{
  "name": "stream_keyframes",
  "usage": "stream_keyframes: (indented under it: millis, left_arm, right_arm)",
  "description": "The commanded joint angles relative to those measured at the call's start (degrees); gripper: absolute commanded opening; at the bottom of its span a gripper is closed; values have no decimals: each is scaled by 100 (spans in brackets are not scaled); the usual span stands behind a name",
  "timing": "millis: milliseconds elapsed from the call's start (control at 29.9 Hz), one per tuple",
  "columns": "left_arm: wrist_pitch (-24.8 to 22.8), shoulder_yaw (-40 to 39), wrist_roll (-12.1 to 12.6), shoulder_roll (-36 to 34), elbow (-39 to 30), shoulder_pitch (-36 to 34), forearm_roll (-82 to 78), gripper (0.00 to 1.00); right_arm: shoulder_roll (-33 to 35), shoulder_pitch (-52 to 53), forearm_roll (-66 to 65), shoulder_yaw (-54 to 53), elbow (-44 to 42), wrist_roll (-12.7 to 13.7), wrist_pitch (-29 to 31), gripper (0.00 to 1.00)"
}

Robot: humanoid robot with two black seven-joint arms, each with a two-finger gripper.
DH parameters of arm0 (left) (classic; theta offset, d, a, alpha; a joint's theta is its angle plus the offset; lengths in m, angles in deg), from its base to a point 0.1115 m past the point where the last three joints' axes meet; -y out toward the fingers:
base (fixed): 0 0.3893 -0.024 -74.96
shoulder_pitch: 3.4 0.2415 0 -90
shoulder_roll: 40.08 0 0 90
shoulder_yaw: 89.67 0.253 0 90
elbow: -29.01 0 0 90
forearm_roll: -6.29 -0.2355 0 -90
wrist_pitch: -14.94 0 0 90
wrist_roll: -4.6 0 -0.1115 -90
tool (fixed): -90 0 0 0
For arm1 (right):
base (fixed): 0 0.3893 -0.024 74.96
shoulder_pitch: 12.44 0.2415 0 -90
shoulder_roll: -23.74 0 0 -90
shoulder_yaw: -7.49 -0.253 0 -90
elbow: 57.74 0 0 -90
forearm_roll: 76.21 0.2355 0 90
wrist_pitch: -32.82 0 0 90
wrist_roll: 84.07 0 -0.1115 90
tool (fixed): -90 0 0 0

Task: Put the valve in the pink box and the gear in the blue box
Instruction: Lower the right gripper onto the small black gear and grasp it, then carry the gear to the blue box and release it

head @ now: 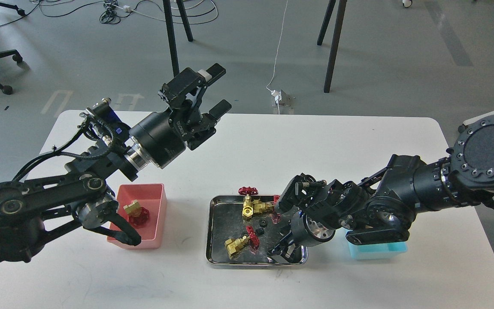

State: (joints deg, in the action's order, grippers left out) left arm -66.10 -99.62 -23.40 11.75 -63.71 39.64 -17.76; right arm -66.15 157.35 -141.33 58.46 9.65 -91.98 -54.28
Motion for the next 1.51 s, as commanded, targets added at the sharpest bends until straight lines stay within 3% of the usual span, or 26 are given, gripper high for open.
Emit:
stream_keyframes:
  millis: [0, 301, 836, 1472]
  left_arm:
    - [0, 1, 0, 11, 26, 47, -12, 95]
    - [0, 1, 0, 64, 79, 82, -21, 95]
    - [0, 1, 0, 196, 220, 126, -38, 95]
    - [0, 19, 0, 310, 299, 135, -38, 95]
  right_arm:
    - [7, 20, -27, 27, 11, 0, 9, 62]
    - [7, 64, -106, 27, 46, -9, 35, 54]
    - [25, 125, -97, 238, 204, -18, 53, 50]
    - [86, 108, -106, 273, 265, -141, 53, 20]
